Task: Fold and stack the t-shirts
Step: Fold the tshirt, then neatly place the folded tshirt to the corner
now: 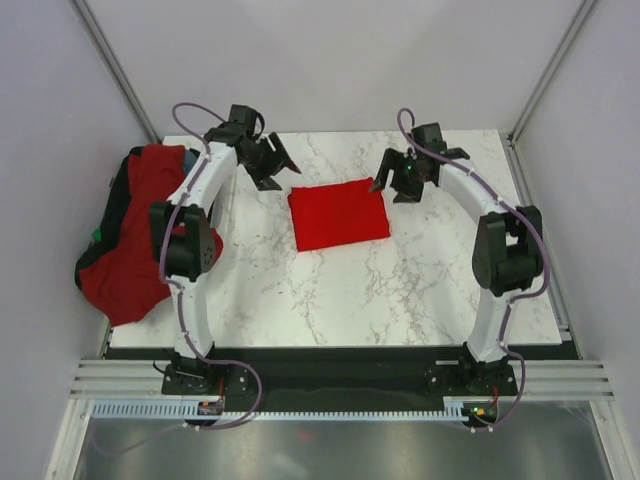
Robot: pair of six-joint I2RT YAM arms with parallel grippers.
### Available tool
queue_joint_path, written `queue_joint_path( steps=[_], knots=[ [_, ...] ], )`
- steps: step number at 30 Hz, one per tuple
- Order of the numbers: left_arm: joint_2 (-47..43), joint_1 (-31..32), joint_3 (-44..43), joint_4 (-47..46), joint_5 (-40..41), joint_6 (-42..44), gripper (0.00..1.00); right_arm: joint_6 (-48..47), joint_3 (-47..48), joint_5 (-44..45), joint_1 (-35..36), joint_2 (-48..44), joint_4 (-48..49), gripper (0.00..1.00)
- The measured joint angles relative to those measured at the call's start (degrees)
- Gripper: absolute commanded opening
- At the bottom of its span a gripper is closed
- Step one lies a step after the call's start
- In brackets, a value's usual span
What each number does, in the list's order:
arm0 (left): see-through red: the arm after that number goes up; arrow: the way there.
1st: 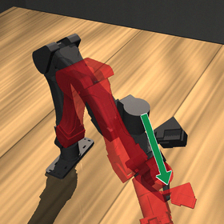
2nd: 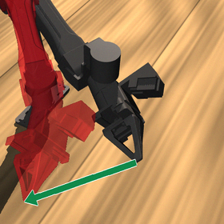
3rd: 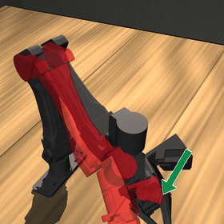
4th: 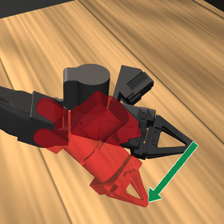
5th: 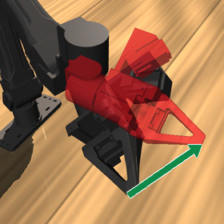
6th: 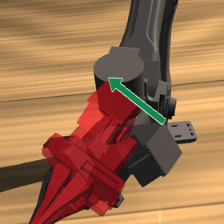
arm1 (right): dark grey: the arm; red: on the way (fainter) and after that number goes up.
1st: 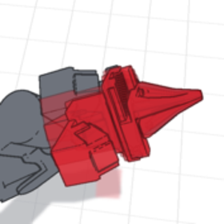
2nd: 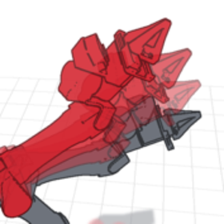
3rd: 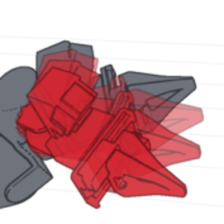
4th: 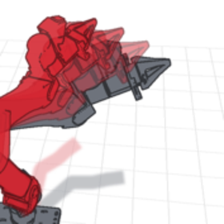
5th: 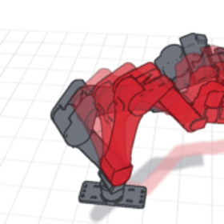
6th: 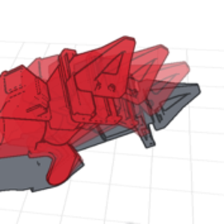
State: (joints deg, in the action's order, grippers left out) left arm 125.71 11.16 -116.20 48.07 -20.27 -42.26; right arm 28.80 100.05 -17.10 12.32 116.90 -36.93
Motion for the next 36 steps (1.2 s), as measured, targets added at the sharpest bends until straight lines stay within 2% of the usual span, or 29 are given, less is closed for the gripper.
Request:
queue_joint_path(
  steps=[4,5,8,16,21,26,27,31,34,35,36],
  knots=[
    [-9.6,1.2,7.3,0.4,-0.4,0.8,0.74,0.9,-14.8,-3.0,0.2,-8.9,4.8,0.67],
    [-11.9,1.6,9.3,0.4,-0.4,1.1,0.74,1.3,-17.4,-4.0,0.4,-9.9,6.1,0.61],
    [-19.2,3.1,16.2,0.3,-0.3,1.6,0.74,2.2,-22.3,-6.5,1.2,-11.0,8.0,0.53],
    [-31.8,6.2,35.3,-0.3,0.6,1.7,0.73,4.2,-23.3,-14.1,3.6,-10.6,15.4,0.45],
    [-36.4,6.3,43.1,-0.4,1.3,2.3,0.73,2.8,-26.5,-13.8,1.7,-8.4,18.7,0.43],
    [-41.2,6.3,47.5,-0.4,2.3,3.5,0.73,2.1,-37.1,-12.3,0.7,-8.5,20.2,0.43],
    [-41.6,6.3,47.8,-0.4,2.3,3.7,0.72,2.4,-38.9,-14.1,0.6,-9.3,20.5,0.43],
    [-42.8,6.3,49.8,-0.5,2.4,4.7,0.72,1.9,-42.2,-12.8,1.0,-13.4,20.8,0.43],
    [-43.6,6.3,50.9,-0.4,2.4,5.7,0.72,1.7,-42.5,-12.5,1.7,-15.9,19.9,0.53],
    [-44.0,6.3,51.2,-0.3,2.4,6.2,0.72,1.5,-42.4,-12.5,1.8,-17.0,19.4,0.7],
    [-44.6,6.3,51.6,-0.3,2.5,6.7,0.72,1.6,-42.2,-12.3,1.9,-17.9,18.8,0.78]
  ],
)
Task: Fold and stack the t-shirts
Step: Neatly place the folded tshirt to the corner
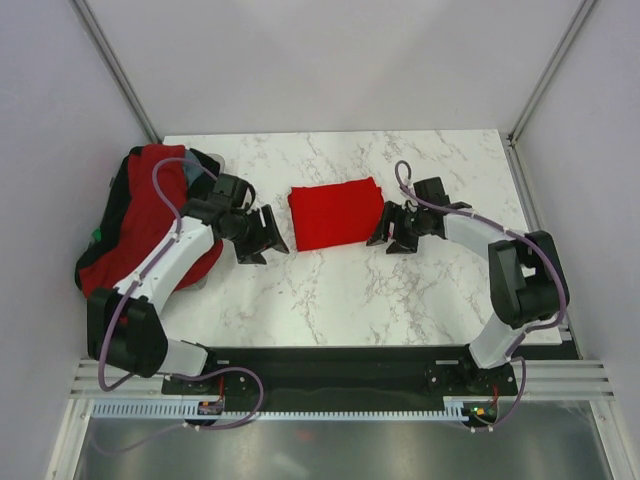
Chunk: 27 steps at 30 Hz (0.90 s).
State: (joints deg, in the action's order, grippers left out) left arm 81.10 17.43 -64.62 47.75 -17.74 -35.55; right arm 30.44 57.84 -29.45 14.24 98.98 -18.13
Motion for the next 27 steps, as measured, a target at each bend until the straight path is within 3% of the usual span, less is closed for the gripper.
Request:
queue_joint_path(
  steps=[2,3,9,14,24,27],
  knots=[
    [-2.2,0.0,1.0,0.1,0.7,1.2,0.72,-0.8,1.6,0.8,0.2,-1.9,-1.7,0.94],
    [-3.5,0.0,1.7,0.3,1.1,1.7,0.72,-1.3,3.2,1.2,0.3,-2.4,-3.0,0.98],
    [-12.2,0.0,5.9,0.4,2.9,4.9,0.72,-3.9,16.6,4.5,-0.9,-1.1,-7.2,0.98],
    [-17.6,0.0,10.8,0.2,4.7,6.9,0.72,-5.3,29.4,5.1,-3.4,7.7,-7.6,0.98],
    [-22.8,0.0,14.3,-1.5,8.3,8.3,0.71,-6.9,44.6,5.2,-5.4,30.2,-9.7,0.84],
    [-22.8,0.0,14.4,-1.9,9.2,8.3,0.71,-6.6,46.8,4.1,-5.4,33.1,-9.3,0.72]
  ],
)
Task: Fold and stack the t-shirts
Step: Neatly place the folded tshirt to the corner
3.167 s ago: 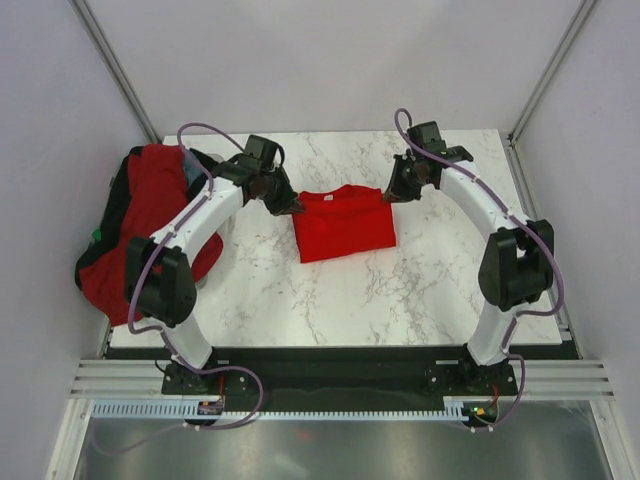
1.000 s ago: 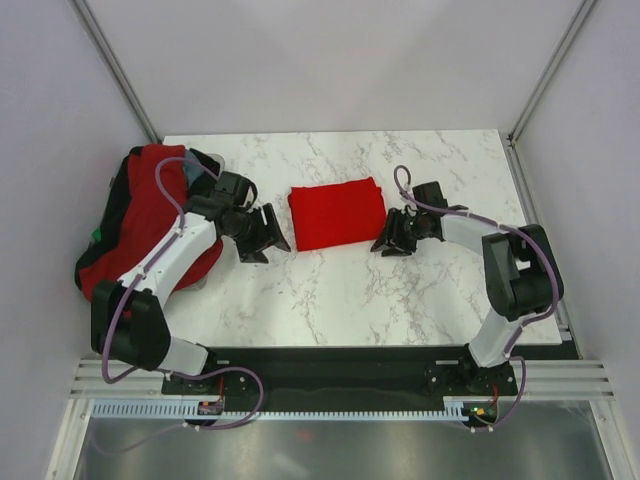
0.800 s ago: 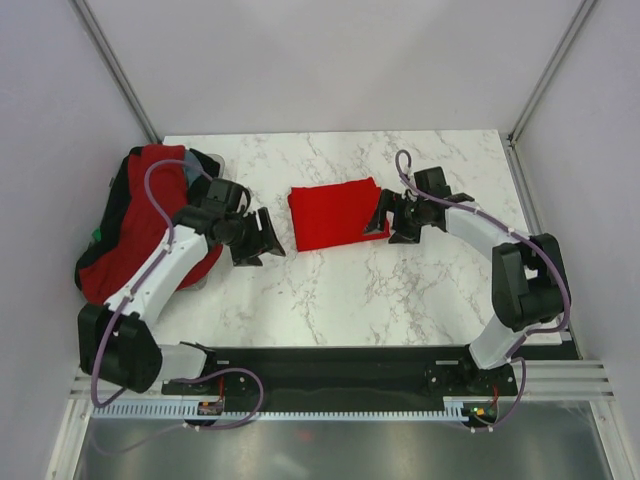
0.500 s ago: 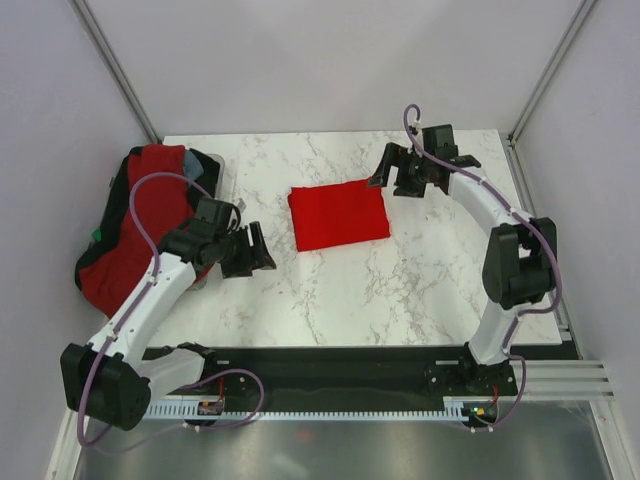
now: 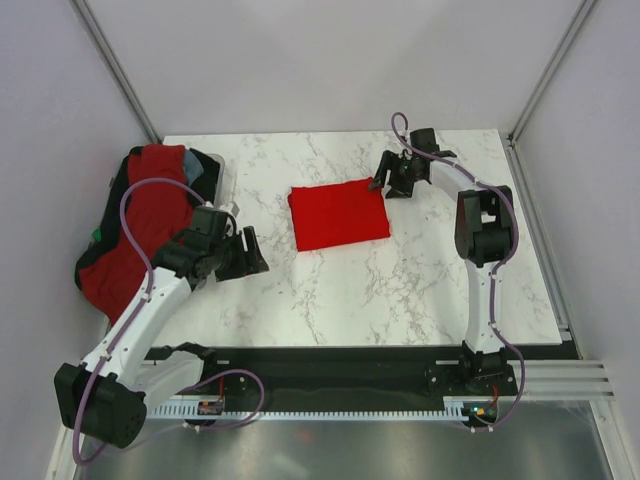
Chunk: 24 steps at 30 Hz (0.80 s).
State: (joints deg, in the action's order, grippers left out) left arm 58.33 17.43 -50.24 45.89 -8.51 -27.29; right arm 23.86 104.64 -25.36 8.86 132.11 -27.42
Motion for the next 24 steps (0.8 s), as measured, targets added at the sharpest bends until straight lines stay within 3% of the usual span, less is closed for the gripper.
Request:
queue_joint_path(
  steps=[6,7,10,13,24],
  knots=[
    [-0.4,0.0,0.1,-0.4,2.1,0.0,0.71,0.0,-0.9,0.0,0.9,0.9,1.4,0.34],
    [-0.4,0.0,0.1,-0.4,2.4,0.0,0.71,0.2,-1.4,0.0,1.0,1.0,1.6,0.21],
    [-0.4,0.0,0.1,-0.6,2.9,0.0,0.71,-0.3,-1.8,1.4,1.2,1.0,1.9,0.0],
    [-0.6,0.0,0.5,-0.7,3.8,0.0,0.71,-1.5,-2.7,4.6,1.1,0.0,1.7,0.0],
    [-0.9,0.0,0.9,-0.7,5.3,0.0,0.71,-15.4,-2.6,32.5,-4.5,-6.3,-4.6,0.0]
  ],
)
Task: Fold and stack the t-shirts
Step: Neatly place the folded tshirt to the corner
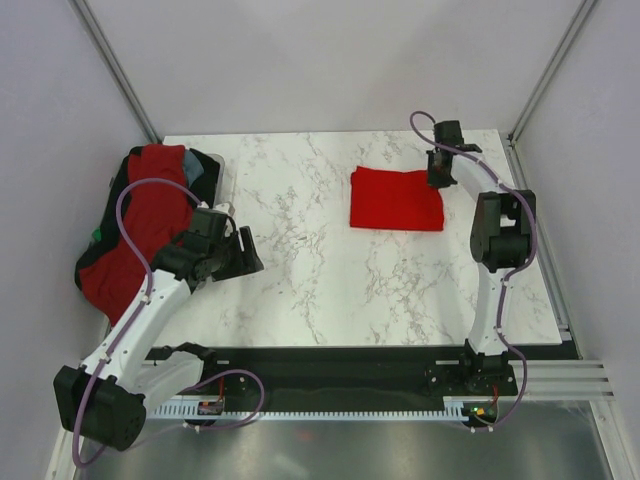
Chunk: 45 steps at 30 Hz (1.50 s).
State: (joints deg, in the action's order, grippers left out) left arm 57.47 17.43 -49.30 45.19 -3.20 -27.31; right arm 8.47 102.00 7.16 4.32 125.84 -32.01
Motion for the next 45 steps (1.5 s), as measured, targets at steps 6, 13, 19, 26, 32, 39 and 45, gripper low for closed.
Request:
queue_joint_path(
  steps=[6,13,19,26,32,39,45],
  knots=[
    [0.6,0.0,0.0,-0.1,0.2,0.0,0.71,-5.3,11.4,11.9,-4.7,3.8,-1.3,0.0],
    [0.7,0.0,0.0,-0.1,0.7,0.0,0.71,-8.1,29.2,18.3,-9.4,16.8,0.6,0.0],
    [0.7,0.1,0.0,-0.1,1.7,0.0,0.71,-9.0,31.0,19.4,-12.5,21.8,6.4,0.0],
    [1.1,0.3,0.0,-0.1,2.0,0.0,0.71,-11.5,38.7,21.9,-13.1,29.0,16.9,0.0],
    [2.5,0.4,0.0,-0.1,3.2,0.0,0.7,-11.6,38.9,25.2,-13.0,30.8,24.6,0.0],
    [2.9,1.1,0.0,-0.1,3.8,0.0,0.7,-9.6,39.7,31.4,-13.2,32.9,31.6,0.95],
    [2.1,2.2,0.0,0.0,4.6,0.0,0.7,-8.5,34.5,31.7,-13.2,30.8,34.8,0.98]
  ],
)
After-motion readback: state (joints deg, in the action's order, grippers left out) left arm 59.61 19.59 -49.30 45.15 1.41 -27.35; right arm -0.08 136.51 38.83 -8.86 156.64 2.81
